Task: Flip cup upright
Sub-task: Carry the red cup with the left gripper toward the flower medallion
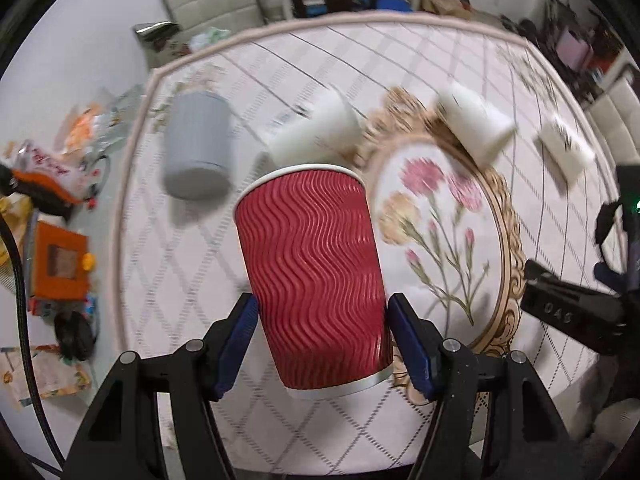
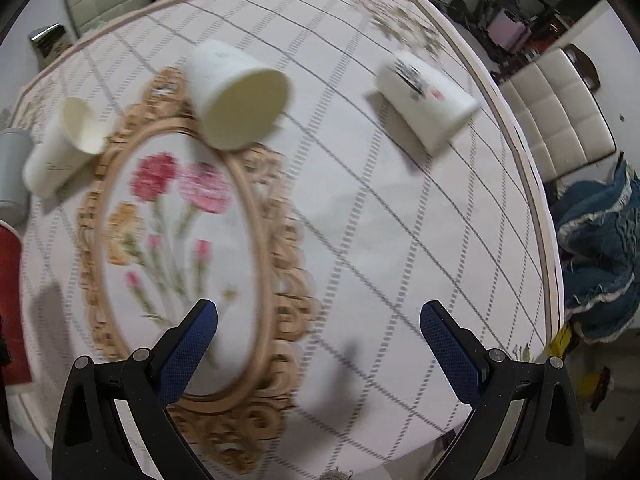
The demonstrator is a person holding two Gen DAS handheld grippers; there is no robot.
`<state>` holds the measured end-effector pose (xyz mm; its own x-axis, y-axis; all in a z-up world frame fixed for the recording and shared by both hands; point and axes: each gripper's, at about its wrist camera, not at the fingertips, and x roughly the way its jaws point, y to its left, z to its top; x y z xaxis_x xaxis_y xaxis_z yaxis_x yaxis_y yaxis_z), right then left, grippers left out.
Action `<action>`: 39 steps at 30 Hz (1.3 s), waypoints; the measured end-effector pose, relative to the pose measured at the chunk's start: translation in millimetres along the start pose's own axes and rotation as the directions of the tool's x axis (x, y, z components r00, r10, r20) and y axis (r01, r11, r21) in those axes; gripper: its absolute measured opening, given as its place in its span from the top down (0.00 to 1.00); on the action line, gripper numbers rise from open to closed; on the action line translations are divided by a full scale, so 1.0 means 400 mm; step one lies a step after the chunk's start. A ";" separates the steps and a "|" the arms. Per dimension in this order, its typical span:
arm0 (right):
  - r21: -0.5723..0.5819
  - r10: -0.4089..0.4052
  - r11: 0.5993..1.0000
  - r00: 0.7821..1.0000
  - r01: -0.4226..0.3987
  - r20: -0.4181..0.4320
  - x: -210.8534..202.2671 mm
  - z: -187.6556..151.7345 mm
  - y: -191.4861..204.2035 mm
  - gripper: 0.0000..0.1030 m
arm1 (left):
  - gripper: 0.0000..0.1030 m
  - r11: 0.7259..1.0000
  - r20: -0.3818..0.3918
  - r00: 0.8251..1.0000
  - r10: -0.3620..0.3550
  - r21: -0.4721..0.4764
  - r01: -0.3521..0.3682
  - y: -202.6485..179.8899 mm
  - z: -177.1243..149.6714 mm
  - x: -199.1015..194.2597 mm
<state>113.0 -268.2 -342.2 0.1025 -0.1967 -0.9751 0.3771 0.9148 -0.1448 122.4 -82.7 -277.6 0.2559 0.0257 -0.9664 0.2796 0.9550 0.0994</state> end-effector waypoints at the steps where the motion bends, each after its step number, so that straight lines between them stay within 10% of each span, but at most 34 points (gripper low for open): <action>1: 0.004 -0.006 1.000 1.000 0.006 -0.002 0.010 -0.005 -0.014 0.00 | 0.37 1.000 -0.003 1.000 0.001 0.010 -0.001 -0.022 -0.005 0.013; 20: 0.011 -0.018 1.000 0.999 0.019 -0.033 0.095 -0.018 -0.130 0.00 | 0.32 1.000 -0.116 0.993 0.024 0.006 -0.023 -0.097 -0.034 0.113; 23: 0.009 -0.009 1.000 1.000 0.009 -0.030 0.087 -0.009 -0.131 0.00 | 0.07 0.999 -0.112 0.993 0.040 0.007 -0.039 -0.100 -0.034 0.107; 39: -0.022 0.027 0.999 1.000 -0.028 -0.004 -0.003 0.005 -0.082 0.00 | 0.06 0.983 -0.027 0.996 0.083 -0.163 -0.086 0.037 -0.035 -0.022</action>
<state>102.2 -298.6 -336.0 0.1092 -0.1701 -0.9794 0.3540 0.9273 -0.1216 111.4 -64.5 -271.0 0.2527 0.1126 -0.9610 0.1018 0.9846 0.1421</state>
